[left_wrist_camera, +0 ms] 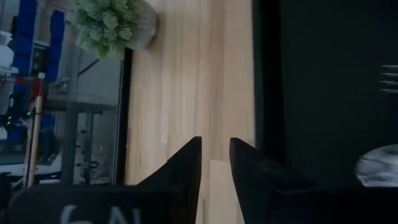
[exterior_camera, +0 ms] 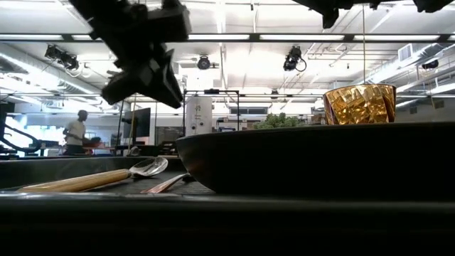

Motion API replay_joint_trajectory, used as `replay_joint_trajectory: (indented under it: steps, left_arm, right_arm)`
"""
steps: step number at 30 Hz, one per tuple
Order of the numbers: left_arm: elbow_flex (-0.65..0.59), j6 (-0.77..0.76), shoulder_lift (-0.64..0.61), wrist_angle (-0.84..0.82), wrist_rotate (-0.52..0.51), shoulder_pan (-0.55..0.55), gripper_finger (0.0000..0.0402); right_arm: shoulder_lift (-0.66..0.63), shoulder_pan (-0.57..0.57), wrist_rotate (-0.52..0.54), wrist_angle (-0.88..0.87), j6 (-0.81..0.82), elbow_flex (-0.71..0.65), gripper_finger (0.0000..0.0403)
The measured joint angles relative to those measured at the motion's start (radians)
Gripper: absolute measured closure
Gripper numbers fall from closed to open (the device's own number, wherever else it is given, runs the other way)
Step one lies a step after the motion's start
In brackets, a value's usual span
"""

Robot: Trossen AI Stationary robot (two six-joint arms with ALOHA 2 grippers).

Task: Pick and place plate/cup/fork/spoon on tray
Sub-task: Return to home position

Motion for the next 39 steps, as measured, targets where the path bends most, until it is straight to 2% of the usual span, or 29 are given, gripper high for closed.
replay_joint_trajectory:
  steps: [7,13,18,23,29,34,39]
  left_arm:
    - [-0.105,0.042,-0.104,0.147,0.102,-0.02,0.0337]
    - [-0.243,0.139,-0.214,0.395,0.121,-0.011,0.0355]
    - [-0.352,0.187,-0.299,0.551,0.13,0.001,0.0366]
    - [-0.422,0.199,-0.385,0.581,0.205,0.005,0.0375]
    - [-0.463,0.282,-0.482,0.58,0.28,0.005,0.0386]
    - [-0.468,0.292,-0.543,0.573,0.309,0.005,0.0388]
    - [-0.468,0.238,-0.567,0.572,0.329,0.005,0.0388]
  right_arm:
    - [0.01,-0.014,0.002,0.006,-0.01,0.0,0.0282]
    - [0.059,-0.041,0.002,0.051,0.0,0.0,0.0282]
    - [0.122,-0.059,0.002,0.173,0.004,0.0,0.0282]
    - [0.191,-0.085,-0.009,0.295,-0.001,0.0,0.0282]
    - [0.277,-0.123,-0.022,0.404,0.002,0.002,0.0282]
    - [0.341,-0.153,-0.074,0.409,0.009,0.05,0.0282]
    - [0.389,-0.154,-0.131,0.4,-0.024,0.102,0.0282]
